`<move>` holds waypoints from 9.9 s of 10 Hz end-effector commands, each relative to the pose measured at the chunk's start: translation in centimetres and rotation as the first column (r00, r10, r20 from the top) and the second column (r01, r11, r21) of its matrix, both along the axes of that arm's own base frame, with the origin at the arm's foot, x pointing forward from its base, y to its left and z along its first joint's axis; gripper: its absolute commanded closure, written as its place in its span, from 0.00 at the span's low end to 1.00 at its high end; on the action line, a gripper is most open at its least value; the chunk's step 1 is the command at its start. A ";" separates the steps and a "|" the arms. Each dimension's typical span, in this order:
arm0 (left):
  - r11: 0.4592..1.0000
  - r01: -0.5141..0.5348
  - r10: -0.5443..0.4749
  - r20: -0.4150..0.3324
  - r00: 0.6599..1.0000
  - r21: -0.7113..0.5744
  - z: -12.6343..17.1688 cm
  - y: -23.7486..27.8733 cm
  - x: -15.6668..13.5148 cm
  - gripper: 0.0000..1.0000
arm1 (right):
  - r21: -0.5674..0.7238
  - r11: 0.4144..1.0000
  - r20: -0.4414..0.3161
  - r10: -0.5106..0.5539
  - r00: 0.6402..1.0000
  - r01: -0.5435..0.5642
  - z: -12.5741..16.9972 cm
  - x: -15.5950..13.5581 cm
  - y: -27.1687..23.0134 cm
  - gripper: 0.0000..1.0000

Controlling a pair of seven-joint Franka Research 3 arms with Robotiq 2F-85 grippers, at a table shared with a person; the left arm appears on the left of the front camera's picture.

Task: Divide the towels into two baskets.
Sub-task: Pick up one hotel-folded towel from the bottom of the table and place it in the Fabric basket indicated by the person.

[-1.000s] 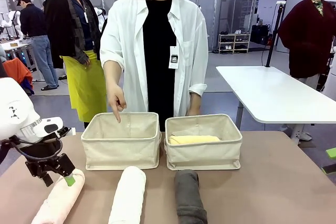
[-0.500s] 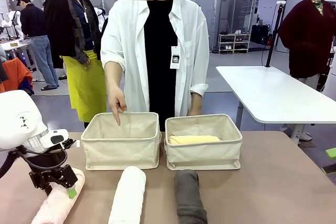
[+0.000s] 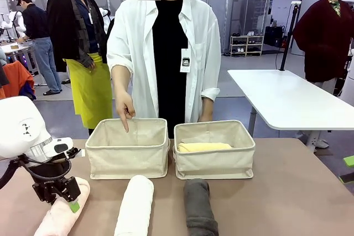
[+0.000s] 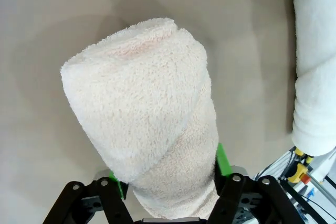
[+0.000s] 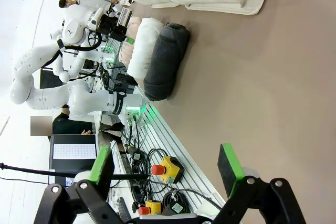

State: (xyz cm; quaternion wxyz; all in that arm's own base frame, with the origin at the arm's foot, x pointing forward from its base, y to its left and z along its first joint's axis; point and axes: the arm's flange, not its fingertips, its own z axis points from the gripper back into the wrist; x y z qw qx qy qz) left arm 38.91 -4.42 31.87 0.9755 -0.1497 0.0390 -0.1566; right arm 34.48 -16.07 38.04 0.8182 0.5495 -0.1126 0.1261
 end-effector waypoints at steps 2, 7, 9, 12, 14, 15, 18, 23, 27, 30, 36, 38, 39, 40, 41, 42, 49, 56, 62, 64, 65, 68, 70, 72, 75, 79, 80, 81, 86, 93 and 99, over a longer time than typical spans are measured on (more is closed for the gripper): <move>0.999 0.040 -0.040 0.006 0.999 0.036 -1.8 0.4 -5.6 0.60 | -0.007 1.000 0.000 -0.014 1.000 0.014 0.1 -0.2 0.3 0.00; 0.887 0.460 -0.459 0.195 0.867 0.040 10.7 -0.1 -4.8 0.78 | -0.007 1.000 0.000 -0.014 1.000 0.014 0.1 -0.2 0.3 0.00; 0.728 0.669 -0.678 0.312 0.666 0.152 16.5 -2.0 -4.9 0.78 | -0.007 1.000 0.000 -0.014 1.000 0.014 0.1 -0.2 0.3 0.00; 0.286 0.839 -0.948 0.266 0.176 0.462 19.5 -5.7 -7.0 0.78 | -0.007 1.000 0.000 -0.014 1.000 0.014 0.1 -0.2 0.3 0.00; 0.254 0.833 -0.952 0.280 0.125 0.493 19.7 -6.2 -8.1 0.78 | -0.007 1.000 0.000 -0.014 1.000 0.014 0.1 -0.2 0.3 0.00; 0.366 0.840 -0.892 0.407 0.194 0.401 20.4 -5.5 -8.4 0.78 | -0.007 1.000 0.000 -0.014 1.000 0.014 0.1 -0.2 0.3 0.00; 0.245 0.855 -0.963 0.213 0.162 0.457 20.6 -7.6 -7.8 0.78 | -0.007 1.000 0.000 -0.014 1.000 0.014 0.1 -0.2 0.3 0.00; 0.040 0.843 -0.988 0.149 -0.048 0.536 23.8 -12.2 2.4 0.63 | -0.007 1.000 0.000 -0.014 1.000 0.014 0.1 -0.2 0.3 0.00; -0.016 0.862 -0.992 0.098 -0.076 0.507 22.9 -18.1 11.2 0.63 | -0.007 1.000 0.000 -0.014 1.000 0.014 0.1 -0.2 0.3 0.00; -0.004 0.878 -1.000 -0.007 -0.001 0.480 18.4 -20.8 15.4 0.63 | -0.007 1.000 0.000 -0.014 1.000 0.014 0.1 -0.2 0.3 0.00; -0.003 0.898 -0.999 0.027 -0.017 0.440 12.5 -21.2 18.7 0.19 | -0.007 1.000 0.000 -0.014 1.000 0.014 0.1 -0.2 0.3 0.00; 0.000 0.899 -1.000 0.024 -0.011 0.437 12.4 -21.3 18.5 0.00 | -0.007 1.000 0.000 -0.014 1.000 0.014 0.1 -0.2 0.3 0.00; 0.003 0.898 -1.000 0.027 -0.010 0.440 12.6 -21.4 18.3 0.00 | -0.007 1.000 0.000 -0.014 1.000 0.014 0.1 -0.2 0.3 0.00; 0.012 0.892 -1.000 0.031 -0.002 0.451 13.0 -21.3 17.9 0.00 | -0.007 1.000 0.000 -0.014 1.000 0.014 0.1 -0.2 0.3 0.00; 0.046 0.887 -0.999 0.044 0.029 0.460 13.4 -20.8 17.4 0.00 | -0.007 1.000 0.000 -0.014 1.000 0.014 0.1 -0.2 0.3 0.00; 0.120 0.876 -0.992 0.079 0.094 0.468 13.9 -19.3 16.0 0.00 | -0.007 1.000 0.000 -0.014 1.000 0.014 0.1 -0.2 0.3 0.00; 0.008 0.899 -1.000 0.028 -0.005 0.438 12.8 -21.5 18.2 0.00 | -0.007 1.000 0.000 -0.014 1.000 0.014 0.1 -0.2 0.3 0.00; 0.334 0.941 -0.859 0.427 0.282 0.049 23.3 -10.6 13.1 0.00 | -0.007 1.000 0.000 -0.014 1.000 0.014 0.1 -0.2 0.3 0.00; 0.587 0.595 -0.262 0.566 0.782 -0.550 17.2 12.1 2.4 0.00 | -0.007 1.000 0.000 -0.014 1.000 0.014 0.1 -0.2 0.3 0.00; 0.585 0.401 -0.091 0.434 0.896 -0.705 13.0 19.9 0.1 0.00 | -0.007 1.000 0.000 -0.014 1.000 0.014 0.1 -0.2 0.3 0.00; 0.567 0.329 -0.011 0.392 0.920 -0.755 11.7 23.6 -1.0 0.00 | -0.007 1.000 0.000 -0.014 1.000 0.014 0.1 -0.2 0.3 0.00; 0.521 0.204 0.090 0.291 0.952 -0.829 9.2 30.3 -3.4 0.00 | -0.007 1.000 0.000 -0.014 1.000 0.014 0.1 -0.2 0.3 0.00; 0.592 0.134 0.088 0.228 0.970 -0.794 9.5 31.5 -2.6 0.00 | -0.007 1.000 0.000 -0.014 1.000 0.014 0.1 -0.2 0.3 0.00; 0.564 0.193 0.075 0.282 0.957 -0.803 7.9 30.8 -4.5 0.00 | -0.007 1.000 0.000 -0.014 1.000 0.014 0.1 -0.2 0.3 0.00; 0.564 0.193 0.075 0.282 0.957 -0.803 7.9 30.8 -4.5 0.00 | -0.007 1.000 0.000 -0.014 1.000 0.014 0.1 -0.2 0.3 0.00; 0.564 0.193 0.075 0.282 0.957 -0.803 7.9 30.8 -4.5 0.00 | -0.007 1.000 0.000 -0.014 1.000 0.014 0.1 -0.2 0.3 0.00; 0.564 0.193 0.075 0.282 0.957 -0.803 7.9 30.8 -4.5 0.00 | -0.007 1.000 0.000 -0.014 1.000 0.014 0.1 -0.2 0.3 0.00; 0.564 0.193 0.075 0.282 0.957 -0.803 7.9 30.8 -4.5 0.00 | -0.007 1.000 0.000 -0.014 1.000 0.014 0.1 -0.2 0.3 0.00; 0.564 0.193 0.075 0.282 0.957 -0.803 7.9 30.8 -4.5 0.00 | -0.007 1.000 0.000 -0.014 1.000 0.014 0.1 -0.2 0.3 0.00; 0.655 0.075 0.046 0.139 0.989 -0.752 9.6 15.0 -4.4 0.00 | -0.007 1.000 0.000 -0.014 1.000 0.014 0.1 -0.2 0.3 0.00; 0.780 -0.047 0.133 0.091 0.987 -0.624 6.8 -1.3 -7.8 0.00 | -0.007 1.000 0.000 -0.014 1.000 0.014 0.1 -0.2 0.3 0.00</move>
